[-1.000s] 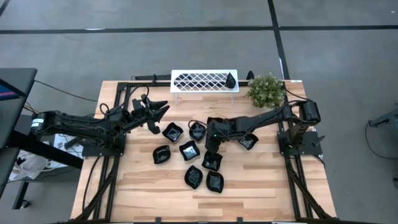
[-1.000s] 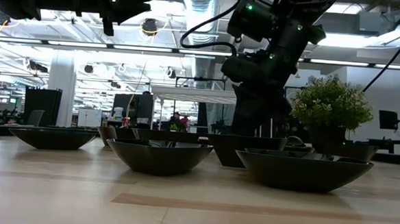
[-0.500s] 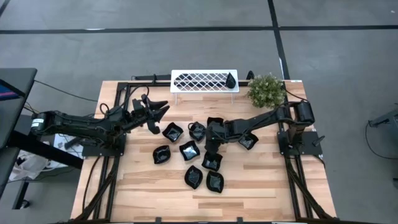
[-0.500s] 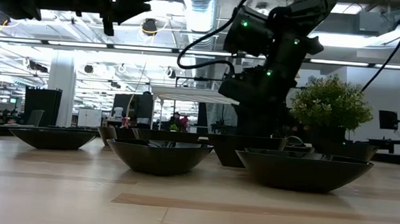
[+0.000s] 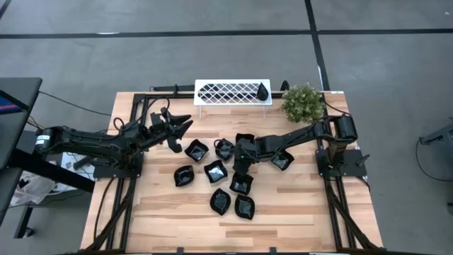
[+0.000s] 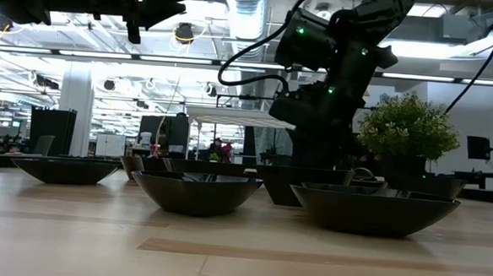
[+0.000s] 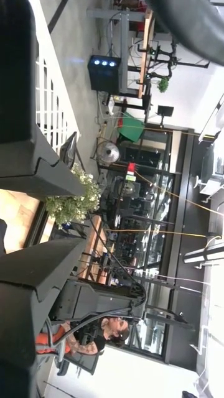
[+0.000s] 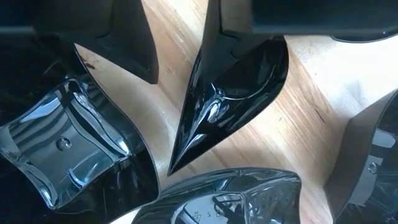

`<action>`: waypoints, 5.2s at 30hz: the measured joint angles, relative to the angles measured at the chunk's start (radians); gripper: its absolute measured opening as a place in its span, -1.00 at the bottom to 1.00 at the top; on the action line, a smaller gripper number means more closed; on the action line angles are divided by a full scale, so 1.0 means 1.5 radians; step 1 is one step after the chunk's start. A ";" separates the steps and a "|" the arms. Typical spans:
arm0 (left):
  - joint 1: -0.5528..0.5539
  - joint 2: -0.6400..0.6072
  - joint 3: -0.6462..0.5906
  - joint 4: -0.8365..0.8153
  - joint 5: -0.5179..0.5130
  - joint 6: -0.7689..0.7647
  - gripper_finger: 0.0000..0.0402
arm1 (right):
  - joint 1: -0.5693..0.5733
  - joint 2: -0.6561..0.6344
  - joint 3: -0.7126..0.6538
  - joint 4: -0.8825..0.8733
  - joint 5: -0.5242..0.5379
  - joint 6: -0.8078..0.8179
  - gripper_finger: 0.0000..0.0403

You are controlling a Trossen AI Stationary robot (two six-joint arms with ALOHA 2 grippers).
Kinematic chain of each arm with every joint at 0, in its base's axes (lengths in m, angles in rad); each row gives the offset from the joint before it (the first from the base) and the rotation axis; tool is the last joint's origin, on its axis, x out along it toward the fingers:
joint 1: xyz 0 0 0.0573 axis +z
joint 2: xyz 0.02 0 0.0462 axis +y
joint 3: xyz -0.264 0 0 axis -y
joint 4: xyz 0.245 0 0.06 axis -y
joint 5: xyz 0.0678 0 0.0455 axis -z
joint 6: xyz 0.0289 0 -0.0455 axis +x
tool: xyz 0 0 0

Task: Pick & Place Mini shaped plates
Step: Stack the drop shaped plate on top of the drop shaped plate on the shelf, then put the leaf shaped plate on the shelf

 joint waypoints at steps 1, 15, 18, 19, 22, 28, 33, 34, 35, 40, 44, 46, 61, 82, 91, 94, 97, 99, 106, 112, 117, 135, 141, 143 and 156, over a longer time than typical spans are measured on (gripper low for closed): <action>0.000 0.000 0.000 0.000 0.000 0.000 -0.39 | 0.000 0.000 0.000 0.000 0.000 0.000 -0.50; 0.000 0.000 0.000 0.000 0.000 0.000 -0.39 | 0.000 -0.001 0.001 0.000 -0.002 -0.008 -0.97; 0.000 0.000 0.000 0.000 0.000 0.000 -0.39 | 0.000 -0.001 0.001 -0.001 -0.002 -0.010 -0.96; 0.000 0.000 0.000 0.000 0.000 0.000 -0.39 | 0.000 -0.001 0.001 -0.001 -0.002 -0.010 -0.97; 0.000 0.000 0.000 0.000 0.000 0.000 -0.39 | 0.000 -0.004 0.001 -0.006 -0.002 -0.010 -0.99; 0.000 0.000 0.000 0.000 0.000 0.000 -0.39 | 0.000 -0.033 0.001 -0.016 -0.002 -0.011 -0.99; 0.000 0.000 0.000 0.000 0.000 0.000 -0.39 | 0.002 -0.072 0.001 -0.020 -0.002 -0.013 -0.99; 0.000 0.000 0.000 0.000 0.000 0.000 -0.39 | 0.003 -0.083 0.001 -0.021 -0.002 -0.013 -0.99; 0.000 0.000 0.000 0.000 0.000 0.000 -0.39 | 0.003 -0.094 0.001 -0.023 -0.002 -0.015 -0.99; 0.000 0.000 0.000 0.000 0.000 0.000 -0.39 | -0.002 -0.154 0.001 -0.022 0.001 -0.031 -1.00; 0.000 0.000 0.000 0.000 0.000 0.000 -0.39 | -0.018 -0.208 0.001 -0.027 0.014 -0.036 -1.00; 0.000 0.000 0.000 0.000 0.000 0.000 -0.39 | -0.034 -0.236 0.001 -0.031 0.017 -0.044 -1.00; 0.000 0.000 0.000 0.000 0.000 0.000 -0.39 | -0.298 -0.334 0.006 -0.044 0.016 -0.140 -1.00; 0.000 0.000 0.000 0.000 0.000 0.000 -0.39 | -0.480 -0.129 0.306 -0.307 -0.003 -0.227 -1.00; 0.000 0.000 0.000 0.000 0.000 0.000 -0.39 | -0.507 -0.108 0.319 -0.359 -0.015 -0.227 -1.00; 0.000 0.000 0.000 0.000 0.000 0.000 -0.39 | -0.505 -0.108 0.319 -0.371 -0.017 -0.227 -1.00; 0.000 0.000 0.000 0.000 0.000 0.000 -0.39 | -0.504 -0.108 0.319 -0.370 -0.017 -0.227 -1.00; 0.000 0.000 0.000 0.000 0.000 0.000 -0.39 | -0.504 -0.108 0.319 -0.370 -0.017 -0.227 -1.00; 0.000 0.000 0.000 0.000 0.000 0.000 -0.39 | -0.504 -0.108 0.319 -0.370 0.003 -0.227 -0.91; 0.000 0.000 0.000 0.000 0.000 0.000 -0.39 | -0.501 -0.108 0.319 -0.370 0.001 -0.227 -0.65; 0.000 0.000 0.000 0.000 0.000 0.000 -0.39 | -0.499 -0.108 0.319 -0.370 0.002 -0.227 -0.52; -0.012 0.000 0.001 -0.052 -0.006 0.085 -0.39 | -0.323 -0.325 0.250 -0.341 0.178 -0.280 -0.49; -0.063 0.000 0.073 -0.204 -0.041 0.100 -0.39 | -0.162 -0.468 0.057 -0.216 0.214 -0.262 -0.49; -0.088 0.000 0.092 -0.242 -0.065 0.100 -0.39 | -0.100 -0.508 -0.019 -0.152 0.213 -0.248 -0.49; -0.291 0.034 0.174 -0.264 -0.079 0.141 -0.39 | 0.207 -0.537 -0.335 0.241 0.231 -0.179 -0.49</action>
